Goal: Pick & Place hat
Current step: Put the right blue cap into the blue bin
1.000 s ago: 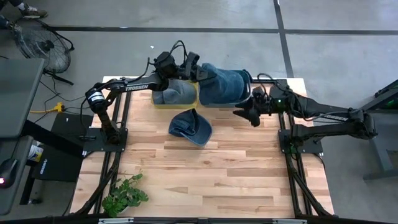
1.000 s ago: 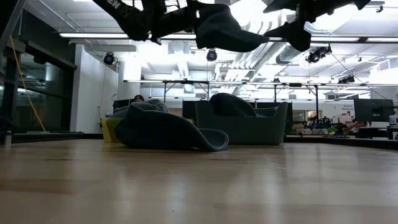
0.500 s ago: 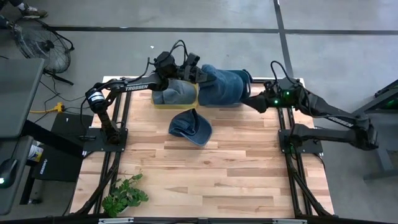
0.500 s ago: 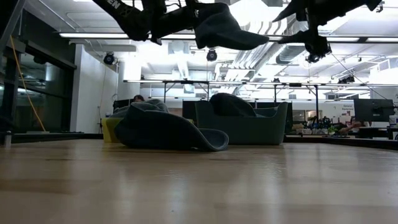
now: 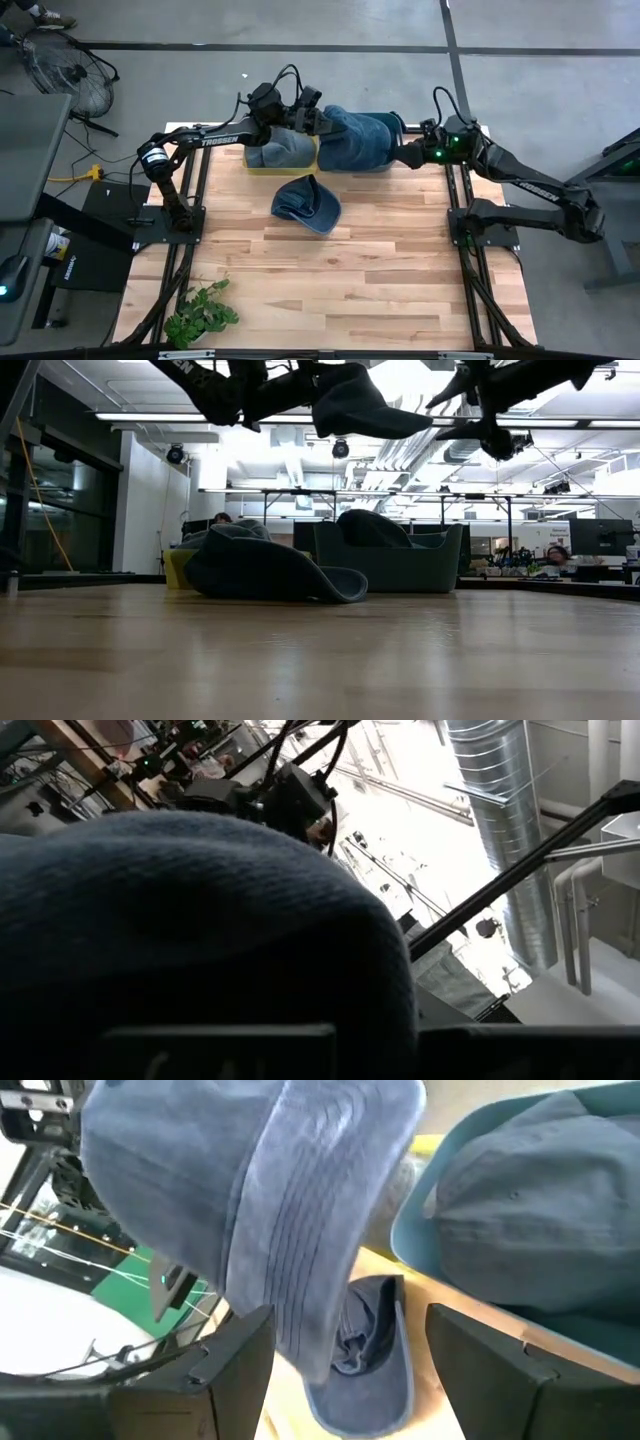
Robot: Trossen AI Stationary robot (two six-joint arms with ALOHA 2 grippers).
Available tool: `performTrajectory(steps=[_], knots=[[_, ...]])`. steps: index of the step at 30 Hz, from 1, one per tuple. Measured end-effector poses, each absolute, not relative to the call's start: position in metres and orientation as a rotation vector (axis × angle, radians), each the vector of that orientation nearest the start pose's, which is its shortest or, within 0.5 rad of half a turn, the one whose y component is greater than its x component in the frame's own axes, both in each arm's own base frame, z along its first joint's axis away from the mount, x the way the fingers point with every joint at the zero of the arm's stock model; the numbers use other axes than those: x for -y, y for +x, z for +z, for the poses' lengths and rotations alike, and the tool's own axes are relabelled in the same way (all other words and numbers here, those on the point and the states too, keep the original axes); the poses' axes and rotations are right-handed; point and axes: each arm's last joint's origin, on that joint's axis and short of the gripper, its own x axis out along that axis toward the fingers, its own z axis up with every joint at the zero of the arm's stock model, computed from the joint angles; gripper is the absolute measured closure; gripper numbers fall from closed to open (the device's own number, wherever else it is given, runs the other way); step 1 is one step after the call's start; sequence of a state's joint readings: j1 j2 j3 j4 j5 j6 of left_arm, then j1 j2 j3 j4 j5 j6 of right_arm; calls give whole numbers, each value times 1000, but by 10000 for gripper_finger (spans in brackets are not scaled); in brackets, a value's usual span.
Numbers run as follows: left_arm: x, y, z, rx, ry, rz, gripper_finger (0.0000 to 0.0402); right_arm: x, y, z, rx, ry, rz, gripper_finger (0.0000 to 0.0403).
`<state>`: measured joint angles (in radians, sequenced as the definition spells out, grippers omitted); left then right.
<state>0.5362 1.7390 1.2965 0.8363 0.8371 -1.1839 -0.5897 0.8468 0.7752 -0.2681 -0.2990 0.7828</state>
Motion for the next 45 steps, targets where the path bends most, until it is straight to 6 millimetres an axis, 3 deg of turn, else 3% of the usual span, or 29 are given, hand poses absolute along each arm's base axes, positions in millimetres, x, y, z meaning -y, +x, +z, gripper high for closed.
performTrajectory(steps=[15, 19, 28, 30, 37, 45], knots=[[-181, 348, 346, 74, -908, -450, 401, 113, 187, 311, -90, 905, -307, 165], [-181, 348, 346, 74, -908, -451, 402, 113, 187, 311, -91, 901, -306, 215], [-181, 348, 345, 67, -916, -449, 400, 112, 187, 314, -78, 853, -277, 383], [-181, 348, 345, 69, -916, -446, 395, 112, 187, 315, -73, 835, -262, 391], [-182, 348, 344, 85, -842, -425, 343, 112, 187, 314, -74, 840, -266, 395], [-185, 347, 344, 92, -824, -415, 222, 113, 187, 312, -84, 834, -300, 398]])
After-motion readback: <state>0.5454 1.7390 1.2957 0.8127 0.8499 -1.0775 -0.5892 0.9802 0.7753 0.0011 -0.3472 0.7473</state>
